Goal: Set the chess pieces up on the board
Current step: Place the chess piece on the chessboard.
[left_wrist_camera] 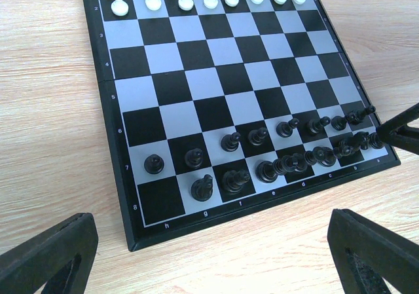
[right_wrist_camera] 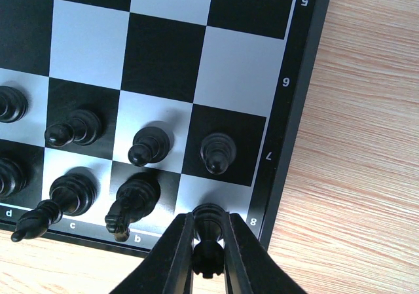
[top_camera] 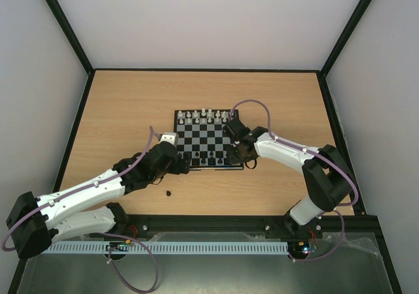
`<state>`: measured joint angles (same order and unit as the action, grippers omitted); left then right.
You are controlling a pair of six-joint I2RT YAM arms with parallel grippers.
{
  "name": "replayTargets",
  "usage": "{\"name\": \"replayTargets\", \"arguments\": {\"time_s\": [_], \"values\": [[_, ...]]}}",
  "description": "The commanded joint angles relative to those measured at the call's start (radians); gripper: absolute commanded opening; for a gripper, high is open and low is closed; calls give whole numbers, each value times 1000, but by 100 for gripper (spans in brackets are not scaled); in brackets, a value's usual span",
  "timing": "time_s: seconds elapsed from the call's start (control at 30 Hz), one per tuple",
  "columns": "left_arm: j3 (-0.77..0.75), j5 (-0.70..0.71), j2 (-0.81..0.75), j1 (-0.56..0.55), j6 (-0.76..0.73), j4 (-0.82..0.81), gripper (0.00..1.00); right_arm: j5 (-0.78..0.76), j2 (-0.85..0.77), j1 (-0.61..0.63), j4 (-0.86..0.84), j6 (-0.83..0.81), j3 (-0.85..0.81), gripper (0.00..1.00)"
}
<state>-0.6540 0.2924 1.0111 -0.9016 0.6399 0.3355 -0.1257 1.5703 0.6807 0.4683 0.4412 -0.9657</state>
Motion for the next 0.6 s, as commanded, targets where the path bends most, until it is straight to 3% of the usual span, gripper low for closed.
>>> {"name": "replayTargets", "arguments": {"time_s": [0.0, 0.57], "values": [[6, 14, -5, 8, 8, 13, 99, 1, -1, -3, 41, 1, 3, 14], [14, 15, -2, 8, 12, 8, 99, 4, -4, -3, 39, -2, -1, 19]]}}
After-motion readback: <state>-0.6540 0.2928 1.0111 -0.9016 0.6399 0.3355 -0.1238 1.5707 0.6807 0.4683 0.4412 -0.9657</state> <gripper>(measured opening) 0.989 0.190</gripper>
